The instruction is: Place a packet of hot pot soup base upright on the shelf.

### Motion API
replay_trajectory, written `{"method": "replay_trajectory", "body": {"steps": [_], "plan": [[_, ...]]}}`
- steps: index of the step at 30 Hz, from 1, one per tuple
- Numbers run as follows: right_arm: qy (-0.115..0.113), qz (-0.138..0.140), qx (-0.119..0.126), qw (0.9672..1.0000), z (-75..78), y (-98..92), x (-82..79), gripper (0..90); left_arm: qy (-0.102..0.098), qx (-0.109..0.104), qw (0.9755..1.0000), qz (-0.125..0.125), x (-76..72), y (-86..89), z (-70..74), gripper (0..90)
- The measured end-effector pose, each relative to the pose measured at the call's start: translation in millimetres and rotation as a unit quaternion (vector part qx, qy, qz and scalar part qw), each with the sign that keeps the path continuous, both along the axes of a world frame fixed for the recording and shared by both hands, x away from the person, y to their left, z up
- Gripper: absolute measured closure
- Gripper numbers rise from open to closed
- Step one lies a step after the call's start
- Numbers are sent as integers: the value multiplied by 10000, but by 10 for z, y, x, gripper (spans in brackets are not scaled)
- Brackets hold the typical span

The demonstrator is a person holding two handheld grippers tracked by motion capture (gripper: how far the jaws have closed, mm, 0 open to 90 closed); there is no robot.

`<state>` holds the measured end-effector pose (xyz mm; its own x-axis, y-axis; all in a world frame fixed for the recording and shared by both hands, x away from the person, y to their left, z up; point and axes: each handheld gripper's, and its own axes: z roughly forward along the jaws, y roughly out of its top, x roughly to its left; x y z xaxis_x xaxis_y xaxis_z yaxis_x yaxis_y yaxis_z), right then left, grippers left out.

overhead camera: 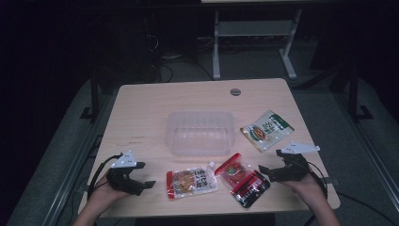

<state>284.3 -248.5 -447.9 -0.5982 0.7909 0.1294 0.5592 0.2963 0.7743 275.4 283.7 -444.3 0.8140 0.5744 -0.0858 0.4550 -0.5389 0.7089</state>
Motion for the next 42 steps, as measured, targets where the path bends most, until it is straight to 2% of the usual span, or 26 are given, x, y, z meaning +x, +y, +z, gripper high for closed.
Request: {"method": "replay_trajectory", "body": {"steps": [5, 9, 14, 17, 19, 24, 26, 29, 35, 37, 42], "plan": [[58, 81, 28, 9999, 28, -25, 4, 61, 27, -81, 9999, 56, -1, 13, 9, 147], [81, 192, 55, 9998, 94, 6, -50, 158, 1, -92, 9999, 42, -9, 13, 18, 147], [-14, 571, 131, 9983, 169, 119, -149, 401, -3, -117, 9999, 28, -8, 17, 29, 147], [2, 763, 197, 9969, 214, 213, -195, 528, 12, -135, 9999, 30, -11, 11, 33, 149], [103, 832, 261, 9961, 232, 274, -215, 603, 26, -145, 9999, 29, -14, 8, 35, 149], [193, 1099, 298, 9933, 267, 391, -239, 804, 19, -119, 9999, -39, -19, -4, 34, 150], [222, 1193, 277, 9922, 267, 435, -251, 877, 79, -100, 9999, -11, -21, -15, 29, 150], [258, 1398, 160, 9897, 244, 517, -276, 895, 102, -73, 9999, -47, -16, -21, 24, 150], [378, 1812, -59, 9827, 197, 712, -322, 895, 129, -81, 9999, -64, -20, -34, 15, 150], [472, 1905, -133, 9805, 176, 788, -341, 895, 152, -73, 9998, -73, -19, -37, 10, 150], [619, 1973, -315, 9779, 122, 954, -336, 896, 138, -93, 9998, -91, -20, -49, 10, 150]]}}
